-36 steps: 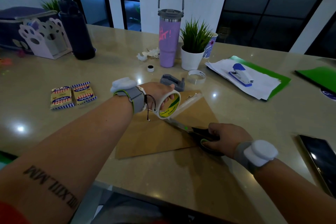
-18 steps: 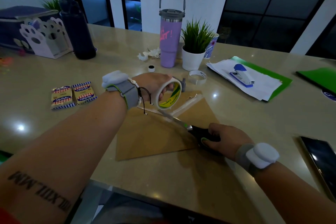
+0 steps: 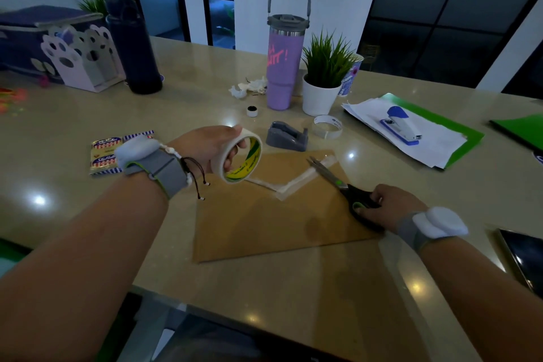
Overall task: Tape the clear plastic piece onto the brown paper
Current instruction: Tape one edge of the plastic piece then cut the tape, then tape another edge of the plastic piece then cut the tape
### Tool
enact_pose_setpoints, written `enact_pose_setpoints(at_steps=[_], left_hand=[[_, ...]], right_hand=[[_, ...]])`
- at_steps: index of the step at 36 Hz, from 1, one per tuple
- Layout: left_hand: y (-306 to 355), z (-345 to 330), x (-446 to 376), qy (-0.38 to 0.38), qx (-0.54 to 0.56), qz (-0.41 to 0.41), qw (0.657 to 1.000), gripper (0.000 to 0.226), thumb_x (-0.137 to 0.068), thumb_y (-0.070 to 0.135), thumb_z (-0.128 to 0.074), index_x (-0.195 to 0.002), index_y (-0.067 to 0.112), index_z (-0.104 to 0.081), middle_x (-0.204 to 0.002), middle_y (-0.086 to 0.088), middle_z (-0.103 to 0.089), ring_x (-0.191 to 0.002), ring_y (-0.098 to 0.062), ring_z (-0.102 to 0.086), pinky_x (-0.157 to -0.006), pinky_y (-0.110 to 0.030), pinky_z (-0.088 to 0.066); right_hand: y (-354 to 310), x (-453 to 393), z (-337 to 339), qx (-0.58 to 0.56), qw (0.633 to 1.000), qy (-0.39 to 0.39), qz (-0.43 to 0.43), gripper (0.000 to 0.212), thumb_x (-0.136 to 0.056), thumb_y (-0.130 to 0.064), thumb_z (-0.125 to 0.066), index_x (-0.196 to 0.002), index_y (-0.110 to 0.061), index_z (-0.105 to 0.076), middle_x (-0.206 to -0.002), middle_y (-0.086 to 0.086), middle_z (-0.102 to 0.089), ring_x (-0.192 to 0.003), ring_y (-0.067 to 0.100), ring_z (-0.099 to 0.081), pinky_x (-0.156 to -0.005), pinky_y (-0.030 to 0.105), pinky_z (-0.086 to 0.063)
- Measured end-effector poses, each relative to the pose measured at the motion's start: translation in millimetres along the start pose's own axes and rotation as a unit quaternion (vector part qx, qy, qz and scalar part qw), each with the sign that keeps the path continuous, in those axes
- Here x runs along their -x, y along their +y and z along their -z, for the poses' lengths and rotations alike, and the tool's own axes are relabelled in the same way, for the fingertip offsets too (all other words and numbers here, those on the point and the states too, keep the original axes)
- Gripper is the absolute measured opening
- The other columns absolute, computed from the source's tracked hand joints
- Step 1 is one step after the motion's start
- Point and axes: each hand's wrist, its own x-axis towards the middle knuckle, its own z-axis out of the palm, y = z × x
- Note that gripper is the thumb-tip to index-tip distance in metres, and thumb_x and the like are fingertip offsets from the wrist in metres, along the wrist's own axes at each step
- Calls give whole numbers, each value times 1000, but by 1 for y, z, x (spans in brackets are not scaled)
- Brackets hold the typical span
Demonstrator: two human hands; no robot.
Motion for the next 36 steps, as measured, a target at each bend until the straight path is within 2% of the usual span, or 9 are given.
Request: enact_pose_setpoints(at_steps=[4,8,11,14,17,22,26,29,36], left_hand=[[-8,9,2,4,-5,-1,1000,41,-96,31,-37,-65,9,-54,-32,4,-46,-27,-6,-42,-33,-12,-38],[-16,14,4,7,-15,-7,1000,38,-96,26,-38,-67,8,-55,-37,3,-49,-28,-5,-45,-33,-12,-40],[-21,14,7,9,-25,-22,999,35,-96,23,-39,-68,9,-55,-57,-6,-46,-29,-3,-46,-33,-12,-40],[-25,16,9,16,-30,-31,999,34,-96,22,-39,-69,10,-57,-61,-7,-44,-31,-3,-48,-35,-12,-42],[-27,20,10,23,-26,-31,999,35,-95,22,-39,-68,11,-57,-56,-6,-45,-32,-3,-47,-36,-12,-42],[-32,25,9,27,-33,-20,999,36,-96,23,-39,-67,10,-58,-38,4,-51,-31,-4,-47,-36,-12,-42],[-35,27,7,24,-34,-21,999,36,-95,25,-40,-67,11,-60,-41,5,-53,-34,-4,-48,-38,-14,-43],[-37,27,6,3,-43,-26,999,34,-94,27,-44,-69,11,-61,-39,6,-54,-35,-4,-48,-39,-13,-43],[-38,19,7,-22,-87,-64,994,28,-67,47,-56,-62,22,-67,-44,8,-58,-46,-7,-50,-48,-15,-44]], right_hand=[[-5,0,12,50,998,-33,-23,34,-73,-47,-66,-94,-21,-59,-101,2,-59,-92,22,-59,-79,31,-49],[-20,3,12,114,992,55,-2,29,-78,-46,-57,-100,-26,-60,-104,2,-53,-103,25,-54,-90,36,-40],[-38,8,4,119,985,113,62,28,-86,-41,-48,-105,-23,-58,-110,4,-55,-106,27,-53,-90,37,-38],[-60,9,-9,78,986,37,142,39,-92,-36,-42,-127,-21,-49,-134,6,-49,-122,27,-46,-102,37,-36],[-80,11,-26,78,965,-62,241,47,-95,-35,-37,-140,-20,-35,-152,0,-31,-140,20,-28,-114,30,-21],[-94,14,-45,102,942,-120,296,53,-97,-40,-28,-147,-29,-14,-159,-6,-6,-146,16,-7,-117,30,-6],[-93,11,-53,145,934,-136,297,56,-96,-47,-22,-147,-32,-3,-159,-8,2,-147,16,0,-118,35,-3],[-91,11,-57,139,936,-120,301,55,-95,-50,-23,-146,-37,-4,-159,-9,1,-147,15,0,-118,35,-3],[-94,16,-50,73,945,-133,290,49,-95,-49,-27,-143,-42,-19,-159,-8,-5,-146,17,-1,-119,37,-2]])
